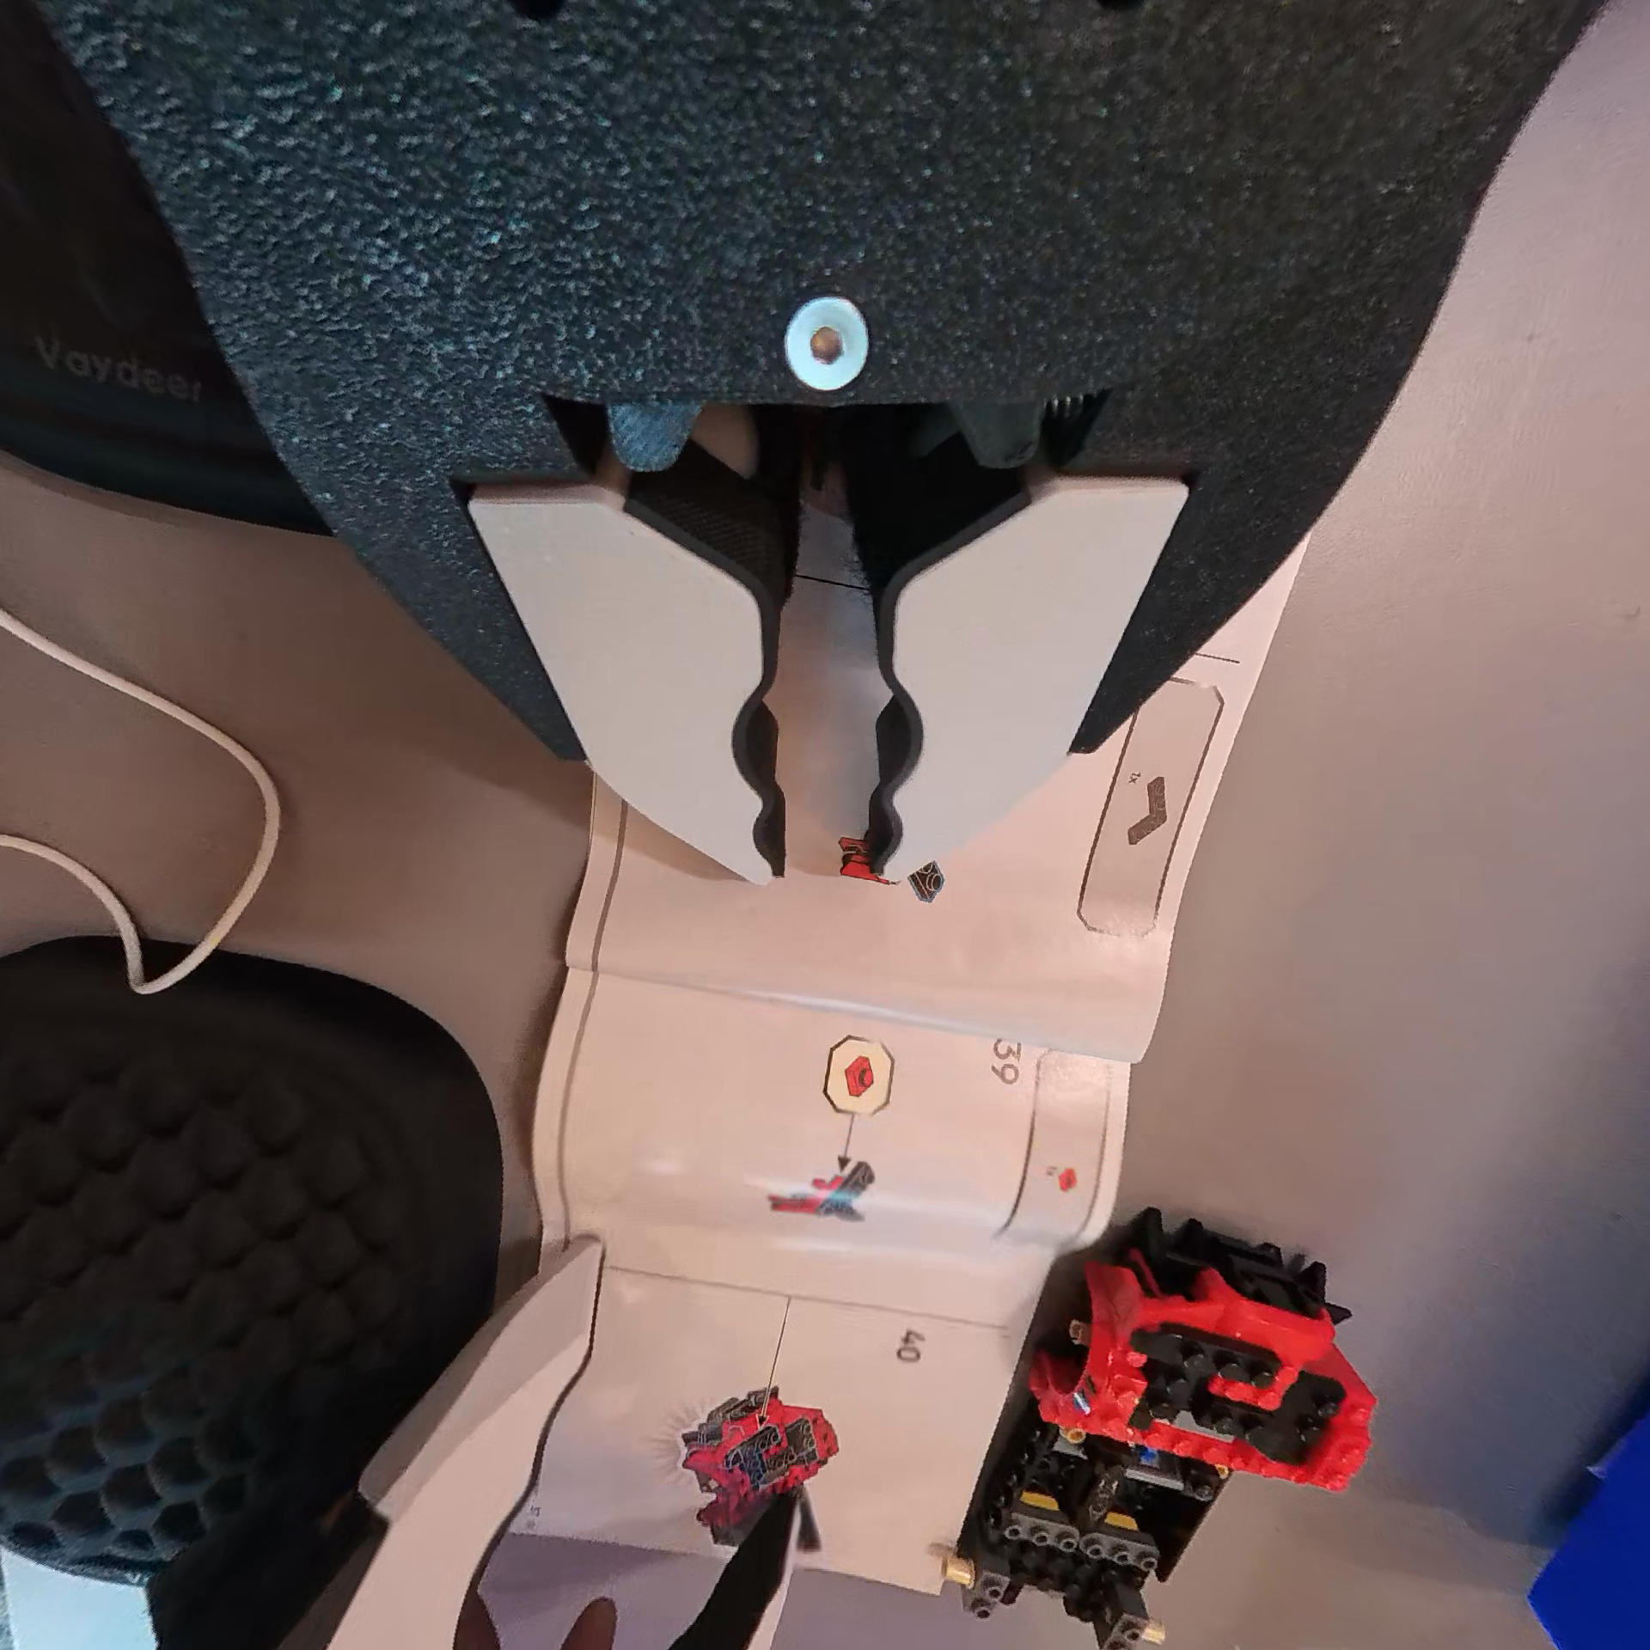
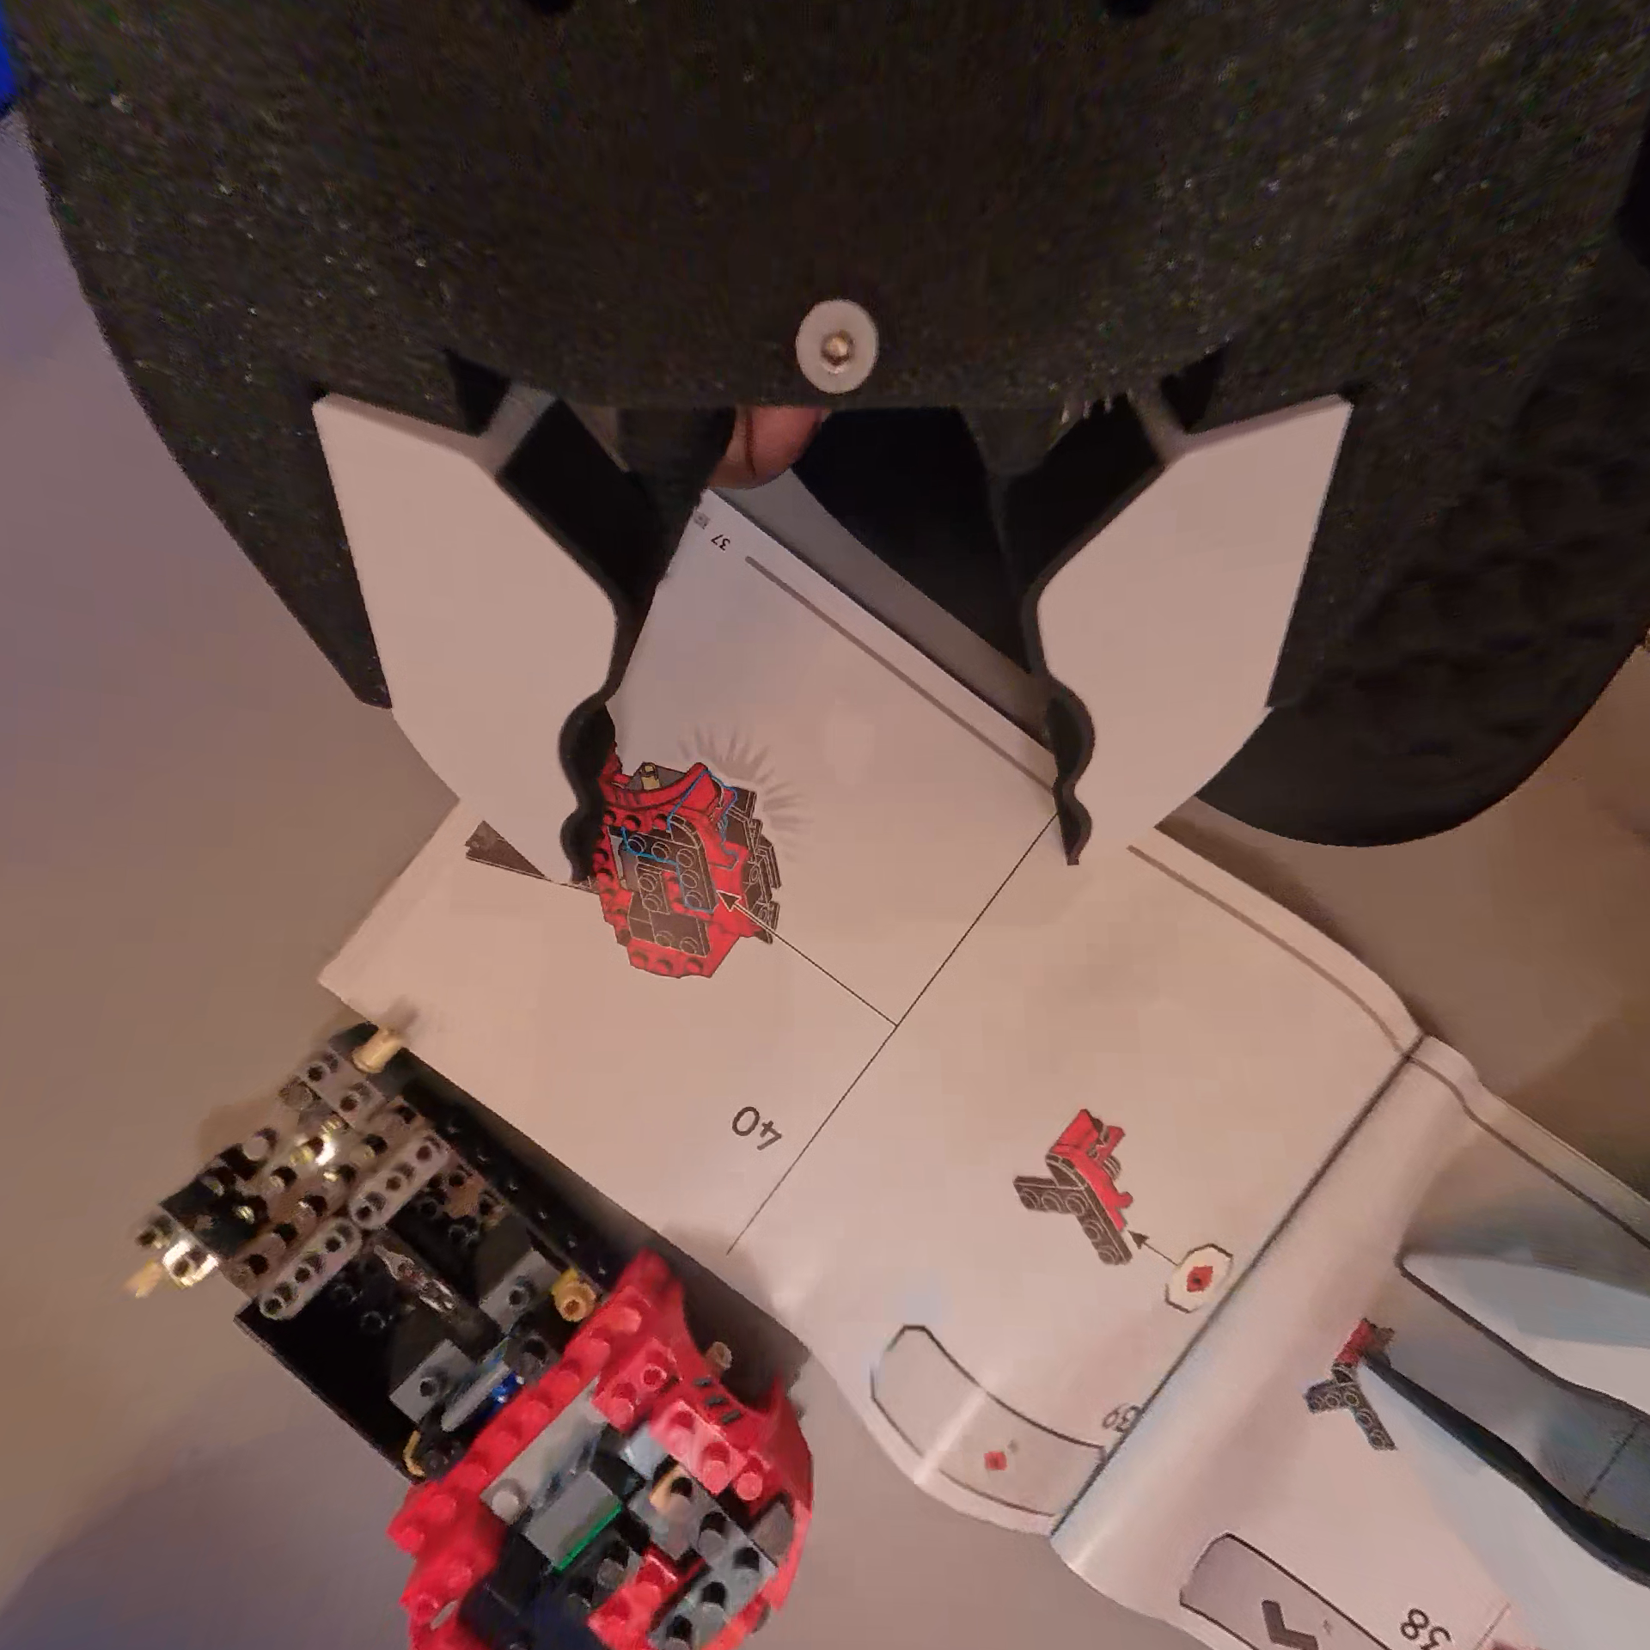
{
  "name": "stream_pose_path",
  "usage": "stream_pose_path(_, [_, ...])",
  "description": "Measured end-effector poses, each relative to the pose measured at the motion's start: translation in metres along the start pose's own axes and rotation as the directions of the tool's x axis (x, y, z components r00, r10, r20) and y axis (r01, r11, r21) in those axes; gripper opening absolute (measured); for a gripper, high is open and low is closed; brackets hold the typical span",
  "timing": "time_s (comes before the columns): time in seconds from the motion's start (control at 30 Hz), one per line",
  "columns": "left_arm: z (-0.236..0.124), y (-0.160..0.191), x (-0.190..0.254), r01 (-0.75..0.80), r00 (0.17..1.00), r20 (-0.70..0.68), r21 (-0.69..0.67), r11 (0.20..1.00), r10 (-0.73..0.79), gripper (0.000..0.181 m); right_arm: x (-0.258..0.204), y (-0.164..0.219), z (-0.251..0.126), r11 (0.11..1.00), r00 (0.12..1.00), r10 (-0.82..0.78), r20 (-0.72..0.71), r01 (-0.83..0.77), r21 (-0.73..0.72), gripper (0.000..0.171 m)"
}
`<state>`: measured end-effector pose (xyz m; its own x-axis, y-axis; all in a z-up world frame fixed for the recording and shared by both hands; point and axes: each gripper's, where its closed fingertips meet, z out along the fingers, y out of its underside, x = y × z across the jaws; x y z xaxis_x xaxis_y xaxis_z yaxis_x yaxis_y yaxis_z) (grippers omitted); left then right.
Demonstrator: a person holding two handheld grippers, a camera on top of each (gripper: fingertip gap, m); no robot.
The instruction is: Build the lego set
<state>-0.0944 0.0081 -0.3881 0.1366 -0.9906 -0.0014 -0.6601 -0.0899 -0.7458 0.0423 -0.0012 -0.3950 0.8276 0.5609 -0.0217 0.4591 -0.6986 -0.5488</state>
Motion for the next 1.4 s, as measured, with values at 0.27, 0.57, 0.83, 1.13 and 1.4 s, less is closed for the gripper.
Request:
stream_pose_path(0.27, [0.000,0.000,0.000,-0.004,1.000,0.004,0.001,1.000,0.004,0.017,-0.039,-0.021,0.005,0.997,0.983,-0.035,0.181,0.022,0.072,0.055])
stream_pose_path(0.57, [-0.018,-0.039,0.018,-0.240,0.969,0.101,0.175,0.955,0.225,0.063,-0.055,-0.026,0.005,0.994,0.962,-0.035,0.271,0.006,0.108,0.057])
stream_pose_path(0.83, [-0.008,-0.073,0.027,-0.492,0.787,0.415,-0.027,0.870,0.457,0.042,-0.055,-0.026,0.006,0.994,0.963,-0.036,0.266,0.006,0.112,0.058])
stream_pose_path(1.13, [-0.011,-0.059,0.025,-0.535,0.702,0.472,-0.145,0.832,0.534,0.026,-0.057,-0.025,0.004,0.994,0.956,-0.048,0.290,0.016,0.112,0.059])
stream_pose_path(1.4, [-0.011,-0.062,0.036,-0.557,0.708,0.431,-0.147,0.818,0.560,0.043,-0.056,-0.025,0.004,0.993,0.957,-0.043,0.285,0.008,0.122,0.057])
